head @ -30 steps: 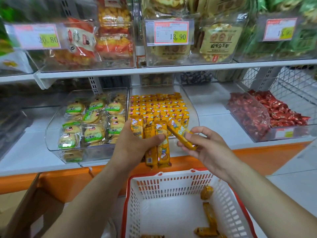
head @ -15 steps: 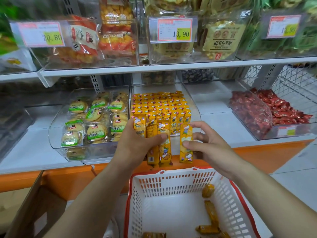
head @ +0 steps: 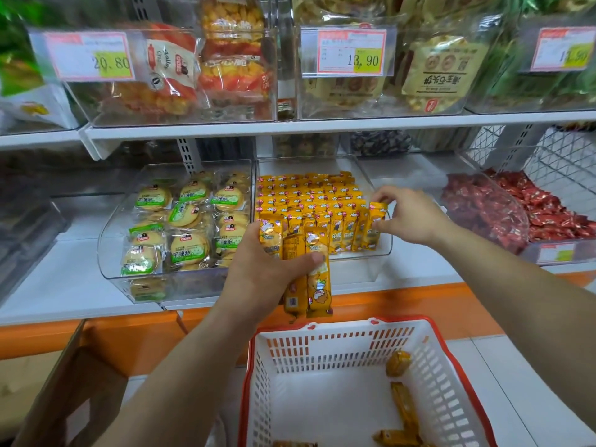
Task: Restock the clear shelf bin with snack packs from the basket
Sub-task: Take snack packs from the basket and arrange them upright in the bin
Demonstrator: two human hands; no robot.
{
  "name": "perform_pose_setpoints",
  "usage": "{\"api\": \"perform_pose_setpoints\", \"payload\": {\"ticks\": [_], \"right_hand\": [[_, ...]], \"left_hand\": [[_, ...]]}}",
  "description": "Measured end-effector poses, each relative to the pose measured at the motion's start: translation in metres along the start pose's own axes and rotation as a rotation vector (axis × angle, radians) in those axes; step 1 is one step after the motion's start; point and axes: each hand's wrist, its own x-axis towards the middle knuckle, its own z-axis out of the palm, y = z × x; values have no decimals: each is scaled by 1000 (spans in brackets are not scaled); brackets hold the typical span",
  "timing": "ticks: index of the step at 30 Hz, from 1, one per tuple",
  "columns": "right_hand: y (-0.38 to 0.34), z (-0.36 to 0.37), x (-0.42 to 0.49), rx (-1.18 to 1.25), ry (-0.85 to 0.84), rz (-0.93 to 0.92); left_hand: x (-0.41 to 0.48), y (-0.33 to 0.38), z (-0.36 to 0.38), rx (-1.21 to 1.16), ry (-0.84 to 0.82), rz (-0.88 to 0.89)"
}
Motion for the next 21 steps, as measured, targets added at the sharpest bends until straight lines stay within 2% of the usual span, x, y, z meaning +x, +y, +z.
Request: {"api": "perform_pose_setpoints", "payload": {"ticks": [6,11,17,19,21], "right_hand": [[-7,20,19,-379,-82,-44],[-7,28,25,-505,-149,-41],[-10,25,13,-493,-41,-50],[-15,16,-2,-485,54,-63],[-21,7,-23,-340,180,-81]], "left_hand": [[4,-3,0,-3,-19,-7],[6,-4,0,-13,-29,-10],[6,-3,7,-33,-29,-45],[5,-2,9,-46,-30,-53],[4,-3,11,-49,-30,-63]]}}
